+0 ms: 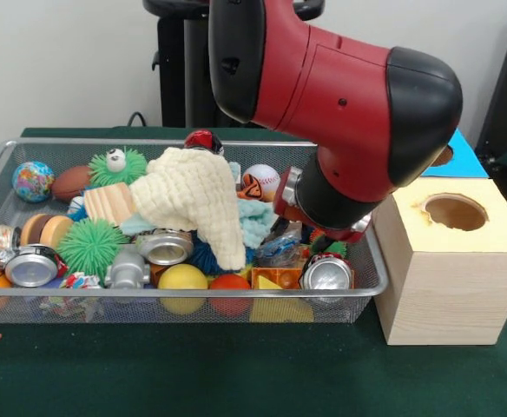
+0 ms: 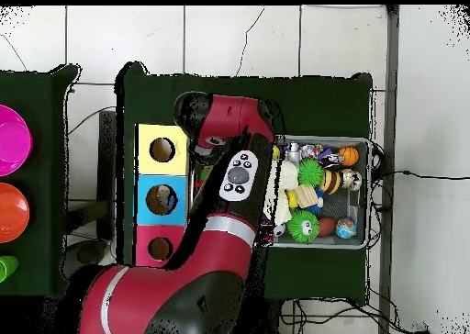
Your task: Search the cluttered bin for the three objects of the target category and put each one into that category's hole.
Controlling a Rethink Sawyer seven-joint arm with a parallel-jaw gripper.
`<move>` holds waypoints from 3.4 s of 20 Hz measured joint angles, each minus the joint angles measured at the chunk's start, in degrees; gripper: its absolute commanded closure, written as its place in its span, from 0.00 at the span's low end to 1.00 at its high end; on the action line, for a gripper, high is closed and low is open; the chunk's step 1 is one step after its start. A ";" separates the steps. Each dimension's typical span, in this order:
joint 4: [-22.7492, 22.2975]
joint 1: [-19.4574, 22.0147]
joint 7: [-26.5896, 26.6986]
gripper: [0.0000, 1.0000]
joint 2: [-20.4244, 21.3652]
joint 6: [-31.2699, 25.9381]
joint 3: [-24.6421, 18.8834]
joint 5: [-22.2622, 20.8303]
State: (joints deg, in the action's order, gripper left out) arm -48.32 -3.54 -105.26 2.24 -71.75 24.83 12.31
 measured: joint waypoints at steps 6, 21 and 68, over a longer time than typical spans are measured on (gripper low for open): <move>-0.59 0.10 0.00 0.00 0.03 1.11 -0.05 -1.08; 0.76 0.55 -0.01 0.00 -0.13 1.05 -0.05 -4.23; -7.38 1.89 -0.01 0.00 6.39 0.07 -6.08 -9.77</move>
State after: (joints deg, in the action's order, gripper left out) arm -55.70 -1.65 -105.27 8.62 -71.68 18.75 2.53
